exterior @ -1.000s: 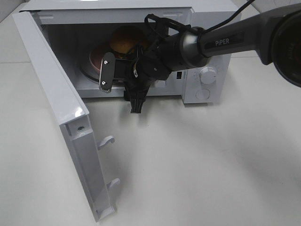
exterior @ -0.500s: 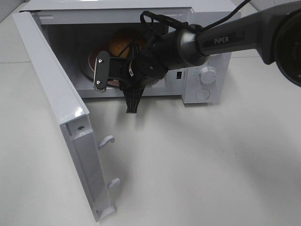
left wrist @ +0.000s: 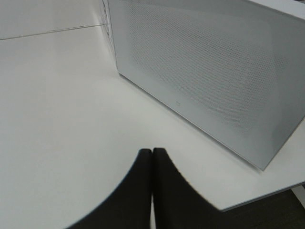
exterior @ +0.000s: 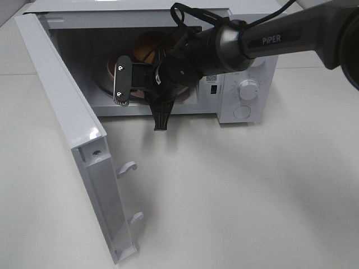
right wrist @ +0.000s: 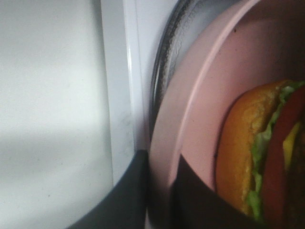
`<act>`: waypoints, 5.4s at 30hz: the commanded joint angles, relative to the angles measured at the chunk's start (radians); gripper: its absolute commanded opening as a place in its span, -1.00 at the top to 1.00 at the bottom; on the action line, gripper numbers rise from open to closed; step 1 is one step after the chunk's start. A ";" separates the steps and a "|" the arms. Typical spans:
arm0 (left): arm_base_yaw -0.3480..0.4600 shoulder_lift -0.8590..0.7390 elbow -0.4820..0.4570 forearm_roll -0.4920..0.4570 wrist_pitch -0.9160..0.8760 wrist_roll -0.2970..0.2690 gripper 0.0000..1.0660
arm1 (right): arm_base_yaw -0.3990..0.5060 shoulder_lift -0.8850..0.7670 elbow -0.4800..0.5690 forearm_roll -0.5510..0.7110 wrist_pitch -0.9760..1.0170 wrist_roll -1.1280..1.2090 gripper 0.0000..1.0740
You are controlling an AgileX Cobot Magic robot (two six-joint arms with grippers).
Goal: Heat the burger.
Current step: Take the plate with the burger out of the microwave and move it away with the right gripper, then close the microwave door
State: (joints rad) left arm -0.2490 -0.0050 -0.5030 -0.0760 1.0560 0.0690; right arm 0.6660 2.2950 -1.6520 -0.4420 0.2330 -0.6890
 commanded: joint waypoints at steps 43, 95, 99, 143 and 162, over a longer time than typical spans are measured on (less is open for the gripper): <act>0.002 -0.020 0.002 -0.004 -0.016 -0.004 1.00 | -0.015 -0.657 0.800 0.107 -0.048 -0.480 1.00; 0.002 -0.020 0.002 -0.004 -0.016 -0.004 1.00 | -0.320 -0.910 1.142 -0.150 0.153 0.478 1.00; 0.002 -0.020 0.002 -0.004 -0.016 -0.004 1.00 | -0.384 -0.870 1.117 -0.150 0.154 0.511 1.00; 0.002 -0.020 0.002 -0.004 -0.016 -0.004 1.00 | -0.410 -0.708 0.776 0.352 0.403 0.643 -0.24; 0.002 -0.020 0.002 -0.004 -0.016 -0.004 1.00 | -0.590 -0.807 0.523 0.531 0.865 0.689 -0.42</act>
State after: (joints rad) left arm -0.2490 -0.0050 -0.5030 -0.0760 1.0560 0.0690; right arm 0.0830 1.4990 -1.1240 0.0860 1.0790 -0.0090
